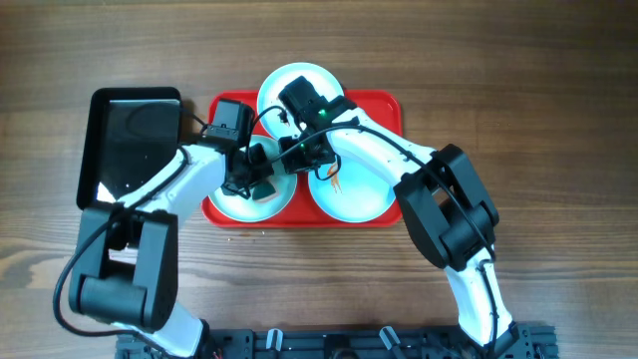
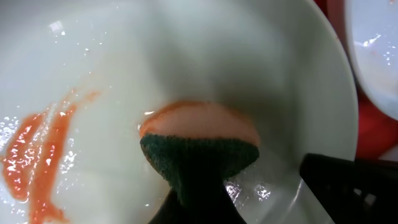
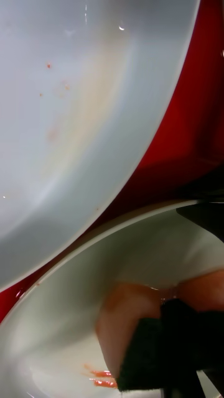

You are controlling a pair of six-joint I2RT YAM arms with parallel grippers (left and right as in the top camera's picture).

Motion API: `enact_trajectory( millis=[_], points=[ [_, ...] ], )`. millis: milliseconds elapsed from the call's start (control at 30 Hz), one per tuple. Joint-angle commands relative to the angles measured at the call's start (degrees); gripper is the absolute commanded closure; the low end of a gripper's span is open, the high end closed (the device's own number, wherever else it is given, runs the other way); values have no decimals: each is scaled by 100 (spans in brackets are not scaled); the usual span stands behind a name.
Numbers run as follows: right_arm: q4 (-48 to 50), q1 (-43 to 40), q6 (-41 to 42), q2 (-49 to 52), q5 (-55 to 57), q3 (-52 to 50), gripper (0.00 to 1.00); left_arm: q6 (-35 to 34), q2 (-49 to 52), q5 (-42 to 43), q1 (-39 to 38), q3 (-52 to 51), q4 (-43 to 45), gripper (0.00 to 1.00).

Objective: Clean dirty plates on tray and stack at the side
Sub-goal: 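Scrub the lower-left plate with the sponge in the left gripper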

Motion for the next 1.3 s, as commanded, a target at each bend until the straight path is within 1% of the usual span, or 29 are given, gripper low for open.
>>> enact_trajectory(
  millis=[0, 133, 200, 233, 300, 400, 467, 533, 633, 700, 733, 833, 900, 967, 1167, 1267],
  points=[
    [-28, 24, 0, 151, -22, -57, 96, -55, 175, -662, -44, -44, -227, 96],
    [-35, 24, 0, 151, -2, -57, 96, -55, 175, -2562, -31, -44, -776, 96],
    [-33, 17, 0, 151, -2, -57, 96, -55, 175, -3289, -31, -44, -907, 96],
    [-35, 17, 0, 151, -2, -57, 96, -13, 175, -3512, -31, -44, -918, 96],
    [-35, 20, -2, 151, -2, -57, 96, 428, 175, -3556, -31, -44, -839, 96],
    [-35, 20, -2, 151, 2, -57, 96, 855, 170, -3558, -31, -42, -579, 96],
    [-35, 17, 0, 151, 17, -57, 96, 850, 155, -3554, -31, 4, -501, 96],
    [-35, 17, 0, 151, 20, -57, 96, 850, 101, -3442, -33, 153, -507, 96],
    [-37, 17, -2, 151, 17, -57, 96, 850, -149, -2785, -33, 417, -566, 96],
    [-37, 20, -4, 151, 20, -57, 96, 848, -369, -2168, -33, 494, -527, 96],
    [-35, 20, -4, 151, 17, -57, 96, 850, -525, -1528, -33, 496, -404, 96],
    [-22, 20, -2, 151, 17, -57, 96, 848, -568, -280, -39, 490, -212, 96],
    [-20, 20, 0, 151, 15, -57, 96, 782, -503, -94, -48, 426, -142, 96],
    [-20, 20, 0, 151, 15, -57, 96, 656, -422, -85, -48, 376, -127, 96],
    [-13, 17, 2, 151, 15, -57, 96, 654, 131, 527, -48, 339, 0, 96],
    [-33, 20, 0, 151, 15, -57, 96, 654, 455, 566, -46, 339, 203, 96]
  ],
)
